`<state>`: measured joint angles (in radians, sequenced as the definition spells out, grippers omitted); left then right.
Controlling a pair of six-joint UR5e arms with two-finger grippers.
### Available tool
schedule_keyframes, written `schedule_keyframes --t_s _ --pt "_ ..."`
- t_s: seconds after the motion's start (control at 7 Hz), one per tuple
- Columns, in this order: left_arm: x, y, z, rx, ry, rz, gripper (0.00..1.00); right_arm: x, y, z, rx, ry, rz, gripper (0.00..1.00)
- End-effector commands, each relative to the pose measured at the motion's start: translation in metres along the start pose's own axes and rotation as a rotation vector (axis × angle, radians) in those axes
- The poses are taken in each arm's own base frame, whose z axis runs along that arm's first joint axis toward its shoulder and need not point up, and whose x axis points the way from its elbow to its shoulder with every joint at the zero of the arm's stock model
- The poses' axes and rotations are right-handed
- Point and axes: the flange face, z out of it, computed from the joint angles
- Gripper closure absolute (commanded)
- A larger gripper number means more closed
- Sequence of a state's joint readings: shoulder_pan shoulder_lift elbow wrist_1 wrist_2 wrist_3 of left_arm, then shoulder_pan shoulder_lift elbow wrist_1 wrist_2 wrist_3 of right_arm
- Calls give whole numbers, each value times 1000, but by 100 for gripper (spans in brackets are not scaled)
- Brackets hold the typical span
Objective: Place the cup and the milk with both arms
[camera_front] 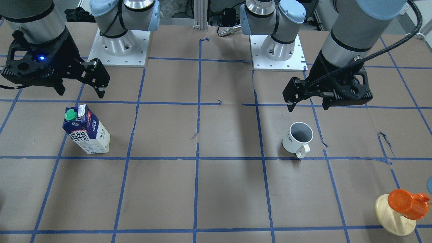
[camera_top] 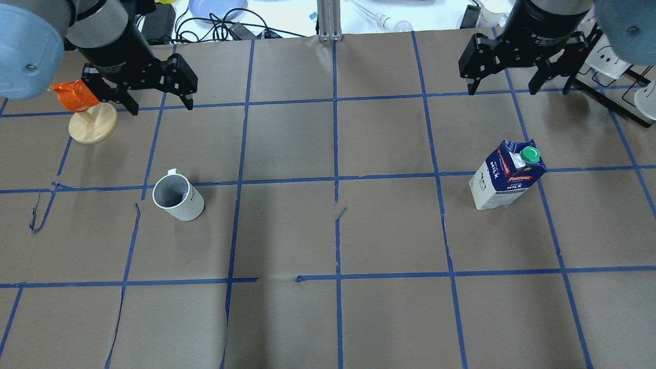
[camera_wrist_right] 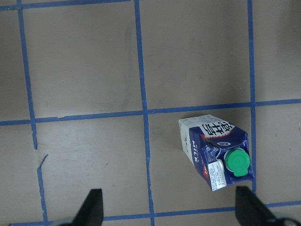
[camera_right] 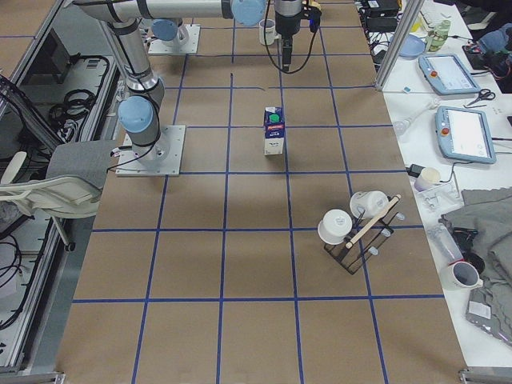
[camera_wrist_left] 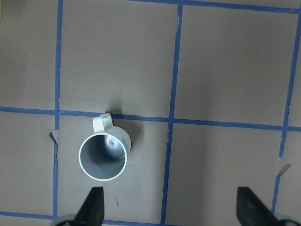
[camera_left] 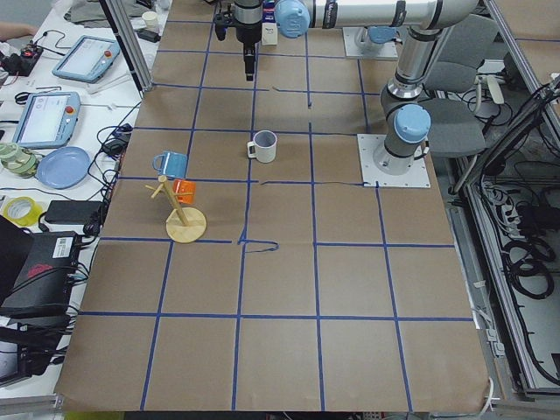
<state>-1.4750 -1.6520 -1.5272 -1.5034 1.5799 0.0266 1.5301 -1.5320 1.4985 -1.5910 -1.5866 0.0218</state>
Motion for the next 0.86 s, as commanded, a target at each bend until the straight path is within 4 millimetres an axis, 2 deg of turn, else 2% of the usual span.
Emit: schedule_keyframes --t_s 0.0,0.14,0.29,0.43,0.71 --pt "-98 -12 49 -74 27 6 0 0 0 1 -2 1 0 0" --pt "-118 -9 78 -41 22 -10 0 3 -1 5 -12 2 3 0" --pt "-118 -1 109 -32 17 21 0 9 -3 11 -26 5 -49 0" --pt "-118 3 132 -11 10 25 0 24 -8 23 -47 6 -130 0" --pt "-113 12 165 -59 48 15 0 77 -8 59 -113 -15 -168 0"
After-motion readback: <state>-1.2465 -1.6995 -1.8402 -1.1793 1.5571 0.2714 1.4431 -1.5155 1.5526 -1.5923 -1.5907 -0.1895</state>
